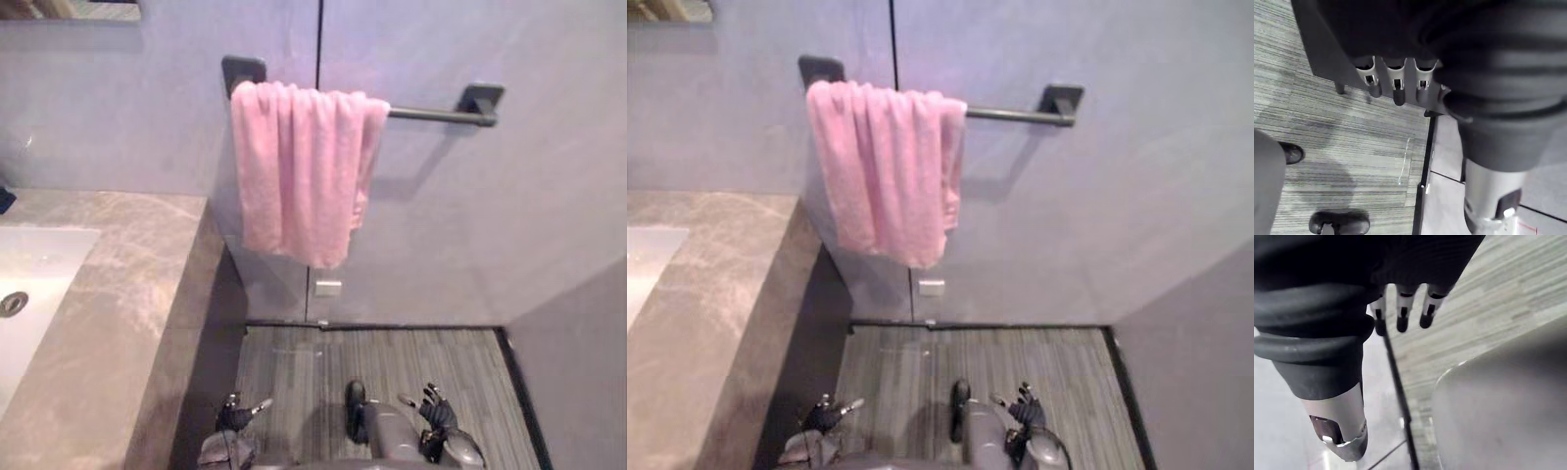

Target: Organize washtable

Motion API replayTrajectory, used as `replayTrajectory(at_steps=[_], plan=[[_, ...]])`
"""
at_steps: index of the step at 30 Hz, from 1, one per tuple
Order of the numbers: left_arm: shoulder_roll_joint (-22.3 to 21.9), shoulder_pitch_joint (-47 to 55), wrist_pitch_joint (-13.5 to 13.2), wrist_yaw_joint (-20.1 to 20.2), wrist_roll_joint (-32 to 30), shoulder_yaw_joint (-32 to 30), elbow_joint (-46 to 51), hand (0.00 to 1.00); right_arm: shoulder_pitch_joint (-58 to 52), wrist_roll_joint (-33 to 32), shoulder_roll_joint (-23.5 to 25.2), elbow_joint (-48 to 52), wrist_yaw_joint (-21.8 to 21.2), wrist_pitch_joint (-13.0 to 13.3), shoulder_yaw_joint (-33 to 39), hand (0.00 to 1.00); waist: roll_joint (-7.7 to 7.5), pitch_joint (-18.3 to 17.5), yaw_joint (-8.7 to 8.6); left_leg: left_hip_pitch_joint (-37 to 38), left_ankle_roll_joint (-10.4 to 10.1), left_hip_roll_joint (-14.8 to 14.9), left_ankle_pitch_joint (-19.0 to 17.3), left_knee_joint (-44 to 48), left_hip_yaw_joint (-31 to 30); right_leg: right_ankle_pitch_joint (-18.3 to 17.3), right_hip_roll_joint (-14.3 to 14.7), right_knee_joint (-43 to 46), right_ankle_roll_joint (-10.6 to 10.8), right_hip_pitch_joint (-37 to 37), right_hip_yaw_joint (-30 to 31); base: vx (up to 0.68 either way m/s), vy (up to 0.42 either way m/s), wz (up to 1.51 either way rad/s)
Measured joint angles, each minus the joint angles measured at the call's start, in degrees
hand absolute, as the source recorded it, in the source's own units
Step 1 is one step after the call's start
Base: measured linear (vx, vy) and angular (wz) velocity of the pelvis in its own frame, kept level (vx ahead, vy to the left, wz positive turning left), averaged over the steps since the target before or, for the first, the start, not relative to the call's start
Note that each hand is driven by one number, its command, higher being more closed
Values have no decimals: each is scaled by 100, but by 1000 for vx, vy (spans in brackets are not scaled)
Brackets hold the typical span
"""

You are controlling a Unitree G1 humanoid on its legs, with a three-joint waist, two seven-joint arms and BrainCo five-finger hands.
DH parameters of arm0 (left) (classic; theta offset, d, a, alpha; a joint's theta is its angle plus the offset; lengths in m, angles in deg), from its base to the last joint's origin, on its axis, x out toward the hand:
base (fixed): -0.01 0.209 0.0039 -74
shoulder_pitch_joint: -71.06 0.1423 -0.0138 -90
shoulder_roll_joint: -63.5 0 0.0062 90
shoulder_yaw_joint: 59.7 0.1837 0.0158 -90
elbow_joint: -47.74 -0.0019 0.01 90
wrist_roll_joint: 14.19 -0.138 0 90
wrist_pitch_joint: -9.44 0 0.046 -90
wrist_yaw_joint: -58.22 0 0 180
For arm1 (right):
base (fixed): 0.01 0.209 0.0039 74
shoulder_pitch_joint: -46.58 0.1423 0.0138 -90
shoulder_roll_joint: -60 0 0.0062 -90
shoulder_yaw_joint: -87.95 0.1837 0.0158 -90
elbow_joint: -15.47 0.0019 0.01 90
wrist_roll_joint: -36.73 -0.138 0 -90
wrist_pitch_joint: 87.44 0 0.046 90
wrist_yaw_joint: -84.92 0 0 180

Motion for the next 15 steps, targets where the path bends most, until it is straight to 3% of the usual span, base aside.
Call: replayTrajectory(at_steps=[1,3,4,5,7,9,12,14,15], plan=[[-107,11,3,1,-47,-75,16,0,-10,10,-20,22,-15,1,4,0,58,-43,19,1,-152,116,-90,231,-131,92,1,159,48,65,-127,677,-288,111],[-240,52,3,16,-100,-201,136,0,-14,38,-94,32,-13,4,-1,0,227,-93,8,-451,-334,300,-133,1233,-71,-143,25,125,-76,220,-427,592,-261,78],[-280,55,22,22,-109,-264,154,0,-23,36,-133,59,-1,-5,-7,0,302,-89,31,-882,-715,428,-24,2241,124,-197,110,-56,-132,490,-471,471,-212,34],[-291,91,41,26,-112,-325,222,0,-46,39,-133,79,1,-23,-12,0,314,-91,48,-1189,-788,725,-57,3021,499,-226,196,-333,-179,852,-497,454,-200,20],[-283,129,41,29,-140,-333,330,0,-158,24,-95,124,6,-24,-9,0,286,-82,49,-1317,-719,1089,-98,3447,1014,-294,238,-579,-284,1416,-544,377,-151,4],[-288,133,40,33,-187,-280,414,0,-202,25,-64,228,6,-31,-5,0,234,-73,62,-1537,-645,1219,-141,3194,1246,-301,191,-755,-295,1732,-484,318,-73,-13],[-272,98,40,32,-246,-112,455,0,-204,25,-75,252,12,-24,20,0,279,-98,90,-1804,-754,1159,10,1671,1219,-381,70,-805,-160,1838,-320,142,61,-32],[-281,67,42,32,-247,62,329,0,-244,26,-158,214,47,-32,28,0,478,-185,51,-1859,-756,1205,1013,1034,935,-560,203,-711,65,1870,-199,88,142,-26],[-221,44,39,19,-248,73,310,0,-360,9,-59,265,89,-35,14,0,314,-253,56,-1680,-732,1102,1000,909,993,-630,73,-627,167,1896,-133,78,172,-24]])
